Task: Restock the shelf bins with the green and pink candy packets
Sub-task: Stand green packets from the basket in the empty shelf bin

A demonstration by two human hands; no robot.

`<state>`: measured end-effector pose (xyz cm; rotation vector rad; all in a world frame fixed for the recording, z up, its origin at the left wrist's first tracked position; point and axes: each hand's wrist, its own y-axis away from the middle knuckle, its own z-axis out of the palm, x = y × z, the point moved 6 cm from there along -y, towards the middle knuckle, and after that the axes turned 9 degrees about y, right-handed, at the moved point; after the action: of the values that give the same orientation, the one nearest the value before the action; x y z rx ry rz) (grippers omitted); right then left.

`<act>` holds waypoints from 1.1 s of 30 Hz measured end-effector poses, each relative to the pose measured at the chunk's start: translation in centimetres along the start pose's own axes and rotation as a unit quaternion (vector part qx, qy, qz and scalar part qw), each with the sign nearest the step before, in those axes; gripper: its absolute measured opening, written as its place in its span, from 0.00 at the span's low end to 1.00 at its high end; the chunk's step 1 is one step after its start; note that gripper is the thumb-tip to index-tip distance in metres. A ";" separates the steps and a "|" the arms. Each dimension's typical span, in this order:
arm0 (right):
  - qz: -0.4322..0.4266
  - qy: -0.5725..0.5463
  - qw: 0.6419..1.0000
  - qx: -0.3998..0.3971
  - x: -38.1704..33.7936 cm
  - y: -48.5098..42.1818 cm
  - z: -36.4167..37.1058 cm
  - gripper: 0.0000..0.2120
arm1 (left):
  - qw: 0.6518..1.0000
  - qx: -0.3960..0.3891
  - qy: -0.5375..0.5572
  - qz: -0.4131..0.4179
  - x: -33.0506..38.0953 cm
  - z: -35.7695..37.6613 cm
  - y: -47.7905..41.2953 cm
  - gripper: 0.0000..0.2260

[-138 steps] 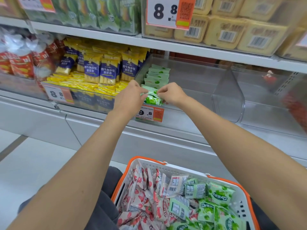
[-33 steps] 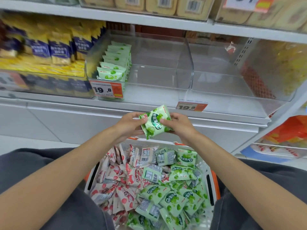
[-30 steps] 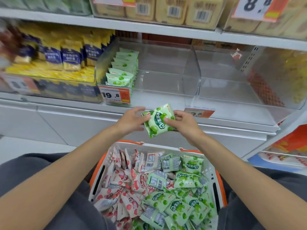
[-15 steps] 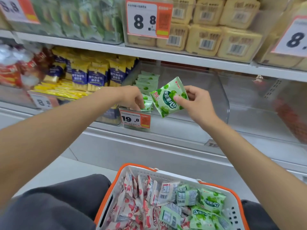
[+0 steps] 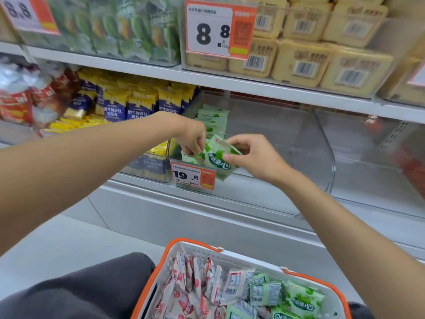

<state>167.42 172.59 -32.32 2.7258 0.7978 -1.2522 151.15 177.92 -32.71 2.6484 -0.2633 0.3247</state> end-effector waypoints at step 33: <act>0.142 -0.059 0.988 0.013 2.6 -3.6 2.3 0.04 | 0.974 0.160 0.125 0.104 -0.3 0.2 7.6 0.11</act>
<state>165.51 176.32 -35.11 2.6341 0.3669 -1.3494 149.05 171.19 -29.81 2.8570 -0.4391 0.8254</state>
